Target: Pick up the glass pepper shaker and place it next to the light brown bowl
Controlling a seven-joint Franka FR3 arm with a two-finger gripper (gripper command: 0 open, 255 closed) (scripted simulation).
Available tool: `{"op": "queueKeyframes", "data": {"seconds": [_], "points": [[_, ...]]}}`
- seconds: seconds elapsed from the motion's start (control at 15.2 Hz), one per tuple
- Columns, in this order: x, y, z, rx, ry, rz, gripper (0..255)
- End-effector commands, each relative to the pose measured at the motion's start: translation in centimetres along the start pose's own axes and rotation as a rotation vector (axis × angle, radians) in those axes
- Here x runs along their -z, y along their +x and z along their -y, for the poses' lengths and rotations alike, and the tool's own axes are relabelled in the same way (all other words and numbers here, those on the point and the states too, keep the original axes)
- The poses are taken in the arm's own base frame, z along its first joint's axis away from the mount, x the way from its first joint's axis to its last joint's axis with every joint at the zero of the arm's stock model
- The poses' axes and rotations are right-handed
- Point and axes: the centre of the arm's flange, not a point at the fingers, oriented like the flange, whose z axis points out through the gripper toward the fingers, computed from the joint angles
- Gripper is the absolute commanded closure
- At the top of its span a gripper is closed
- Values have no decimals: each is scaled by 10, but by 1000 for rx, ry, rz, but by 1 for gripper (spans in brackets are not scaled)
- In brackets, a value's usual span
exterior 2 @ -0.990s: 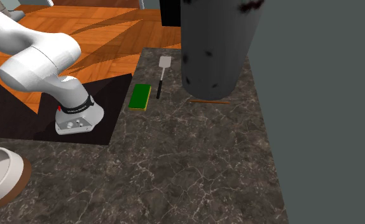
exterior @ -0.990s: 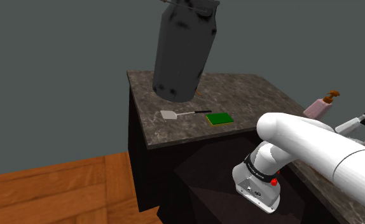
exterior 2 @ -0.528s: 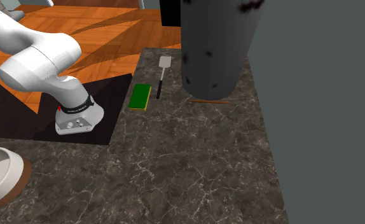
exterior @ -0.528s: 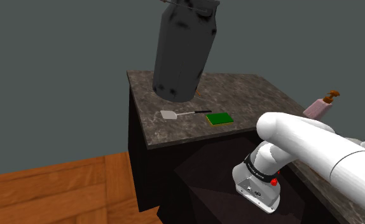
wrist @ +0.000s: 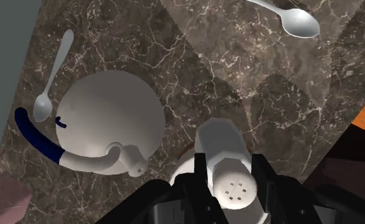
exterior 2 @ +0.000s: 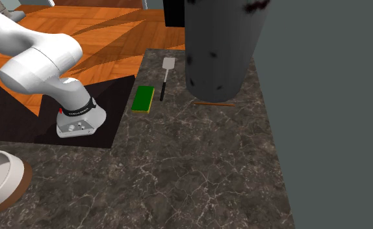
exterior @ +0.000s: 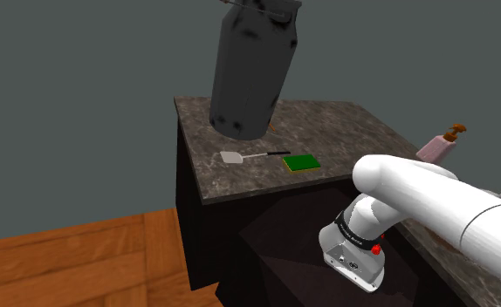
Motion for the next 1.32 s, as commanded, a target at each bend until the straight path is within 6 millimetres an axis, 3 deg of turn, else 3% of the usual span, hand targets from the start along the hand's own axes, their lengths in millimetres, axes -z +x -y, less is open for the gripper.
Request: {"op": "queueKeyframes", "data": {"seconds": [0.0,1.25], "points": [[1,-25,3,1,1,1,255],[-99,-28,10,1,1,1,255]]}}
